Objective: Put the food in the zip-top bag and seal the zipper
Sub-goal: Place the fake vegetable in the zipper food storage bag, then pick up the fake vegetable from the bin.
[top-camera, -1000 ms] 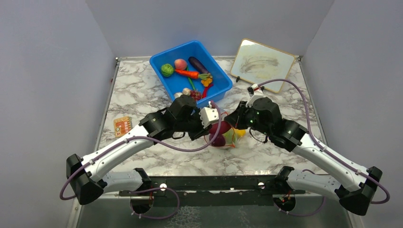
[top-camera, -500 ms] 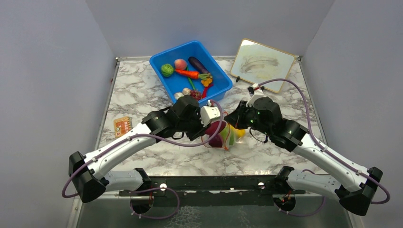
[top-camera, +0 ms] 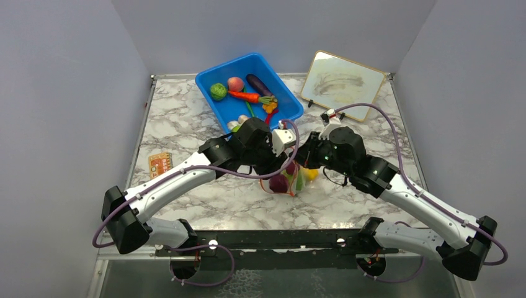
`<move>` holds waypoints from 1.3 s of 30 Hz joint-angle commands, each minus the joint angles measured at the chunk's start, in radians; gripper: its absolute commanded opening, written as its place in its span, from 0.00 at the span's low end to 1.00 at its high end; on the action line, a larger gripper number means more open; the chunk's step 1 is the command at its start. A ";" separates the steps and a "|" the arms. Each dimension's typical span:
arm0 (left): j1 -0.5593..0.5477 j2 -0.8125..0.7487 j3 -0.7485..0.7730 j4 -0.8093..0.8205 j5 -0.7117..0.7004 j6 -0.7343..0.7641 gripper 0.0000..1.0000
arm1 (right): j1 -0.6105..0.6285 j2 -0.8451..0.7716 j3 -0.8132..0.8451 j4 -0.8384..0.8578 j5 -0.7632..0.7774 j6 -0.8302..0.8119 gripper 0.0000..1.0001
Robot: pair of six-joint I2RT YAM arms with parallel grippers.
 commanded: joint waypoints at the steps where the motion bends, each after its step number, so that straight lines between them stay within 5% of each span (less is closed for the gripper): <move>1: -0.006 -0.012 -0.044 0.092 0.026 -0.062 0.50 | 0.000 -0.012 -0.014 0.054 -0.019 0.010 0.01; 20: 0.008 -0.167 -0.056 0.219 -0.384 -0.065 0.68 | 0.000 -0.112 -0.015 -0.037 0.100 -0.042 0.01; 33: 0.287 0.108 0.135 0.231 -0.362 0.088 0.68 | 0.000 -0.172 -0.009 -0.066 0.118 -0.088 0.01; 39: 0.391 0.338 0.303 0.230 -0.397 0.156 0.77 | 0.000 -0.174 -0.002 -0.070 0.115 -0.096 0.01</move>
